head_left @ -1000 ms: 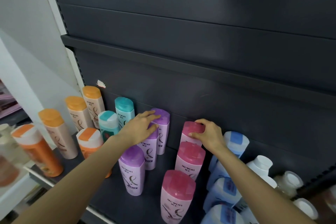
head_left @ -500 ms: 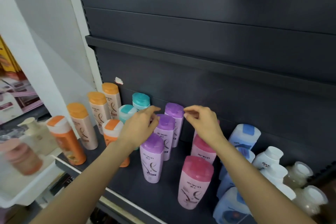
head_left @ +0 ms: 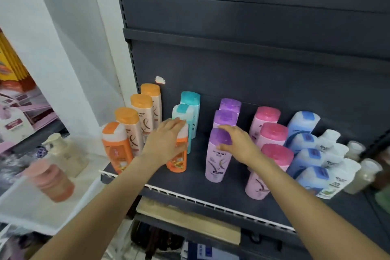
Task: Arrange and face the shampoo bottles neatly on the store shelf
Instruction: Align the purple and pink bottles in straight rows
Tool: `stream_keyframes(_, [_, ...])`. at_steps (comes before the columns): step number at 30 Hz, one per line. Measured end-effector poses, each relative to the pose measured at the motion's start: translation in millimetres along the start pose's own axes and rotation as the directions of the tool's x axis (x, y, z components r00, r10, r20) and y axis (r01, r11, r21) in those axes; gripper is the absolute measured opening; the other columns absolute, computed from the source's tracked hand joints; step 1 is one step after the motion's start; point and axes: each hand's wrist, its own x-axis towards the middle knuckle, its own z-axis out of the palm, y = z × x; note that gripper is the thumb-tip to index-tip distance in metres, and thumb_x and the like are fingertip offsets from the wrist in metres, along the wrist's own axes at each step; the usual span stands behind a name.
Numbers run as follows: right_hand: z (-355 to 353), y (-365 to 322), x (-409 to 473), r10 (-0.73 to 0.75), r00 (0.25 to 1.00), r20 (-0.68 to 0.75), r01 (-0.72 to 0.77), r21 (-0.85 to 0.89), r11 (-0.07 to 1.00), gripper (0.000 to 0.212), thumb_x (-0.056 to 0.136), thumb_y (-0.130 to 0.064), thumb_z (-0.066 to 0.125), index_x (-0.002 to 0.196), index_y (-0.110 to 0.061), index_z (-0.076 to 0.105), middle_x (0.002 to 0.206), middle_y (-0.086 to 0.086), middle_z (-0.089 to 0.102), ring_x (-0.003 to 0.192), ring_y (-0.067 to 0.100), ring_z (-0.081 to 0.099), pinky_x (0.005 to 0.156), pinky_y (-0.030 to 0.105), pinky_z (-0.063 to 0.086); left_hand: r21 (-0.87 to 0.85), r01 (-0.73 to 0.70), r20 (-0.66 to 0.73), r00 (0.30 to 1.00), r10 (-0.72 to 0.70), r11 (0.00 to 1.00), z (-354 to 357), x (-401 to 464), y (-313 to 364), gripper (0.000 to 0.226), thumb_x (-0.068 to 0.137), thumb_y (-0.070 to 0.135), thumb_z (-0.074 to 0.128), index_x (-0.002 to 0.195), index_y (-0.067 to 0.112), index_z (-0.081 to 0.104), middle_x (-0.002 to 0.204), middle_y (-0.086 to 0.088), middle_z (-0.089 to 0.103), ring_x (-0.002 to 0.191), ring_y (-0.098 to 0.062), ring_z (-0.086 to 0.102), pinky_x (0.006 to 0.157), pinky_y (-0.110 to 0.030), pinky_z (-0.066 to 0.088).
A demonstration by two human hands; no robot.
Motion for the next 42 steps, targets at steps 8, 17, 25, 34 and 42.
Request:
stream_keyframes(8, [12.6, -7.6, -3.2, 0.158, 0.981, -0.112, -0.159, 0.003, 0.987, 0.052, 0.084, -0.026, 0.069, 0.129, -0.008, 0.048, 0.120, 0.016, 0.052, 0.106, 0.029, 0.054, 0.082, 0.026, 0.039, 0.038, -0.029, 0.006, 1.000, 0.028, 0.999, -1.1, 1.2, -6.0, 0.077, 0.085, 0.031, 0.064, 0.148, 0.025, 0.020, 0.155, 0.004, 0.020, 0.141, -0.019, 0.021, 0.111, -0.035, 0.029])
stream_keyframes(17, [-9.6, -14.4, -30.6, 0.273, 0.875, -0.401, -0.082, 0.433, 0.898, 0.049, 0.071, -0.022, 0.081, 0.116, -0.012, 0.064, 0.107, -0.004, 0.065, 0.092, 0.007, 0.059, 0.074, 0.010, 0.045, -0.174, -0.118, -0.096, 0.990, 0.102, 0.978, -3.4, -10.6, 7.2, 0.059, 0.090, 0.025, 0.059, 0.143, 0.020, 0.033, 0.149, 0.000, 0.032, 0.135, -0.019, 0.031, 0.110, -0.034, 0.030])
stream_keyframes(25, [-25.1, -11.3, -54.5, 0.518, 0.826, -0.222, -0.042, 0.893, 0.449, 0.037, 0.075, -0.017, 0.078, 0.108, -0.004, 0.067, 0.094, 0.012, 0.067, 0.078, 0.022, 0.067, 0.060, 0.033, 0.058, -0.497, -0.035, 0.194, 0.970, 0.150, 0.867, 8.2, -27.1, 17.8, 0.090, 0.072, 0.050, 0.073, 0.144, 0.023, 0.029, 0.141, 0.006, 0.041, 0.132, -0.014, 0.039, 0.108, -0.030, 0.033])
stream_keyframes(34, [-22.1, -19.8, -65.0, 0.548, 0.830, -0.109, -0.091, 0.942, 0.324, 0.037, 0.082, -0.021, 0.072, 0.110, 0.002, 0.063, 0.090, 0.011, 0.069, 0.072, 0.016, 0.067, 0.058, 0.028, 0.058, -0.181, -0.109, 0.087, 0.988, 0.126, 0.977, -10.8, -50.4, 20.1, 0.090, 0.073, 0.041, 0.074, 0.146, 0.031, 0.023, 0.139, 0.007, 0.037, 0.119, -0.017, 0.047, 0.091, -0.040, 0.047])
stream_keyframes(42, [-23.1, -16.4, -68.6, 0.011, 0.994, -0.109, 0.105, 0.973, 0.206, 0.061, 0.070, -0.018, 0.079, 0.124, -0.019, 0.050, 0.109, -0.005, 0.064, 0.101, 0.011, 0.063, 0.096, 0.037, 0.050, -0.752, -0.009, 0.106, 0.985, 0.136, 0.659, -24.4, -59.4, 12.7, 0.067, 0.060, 0.032, 0.084, 0.116, 0.047, 0.051, 0.110, 0.024, 0.058, 0.100, 0.004, 0.058, 0.082, -0.007, 0.043])
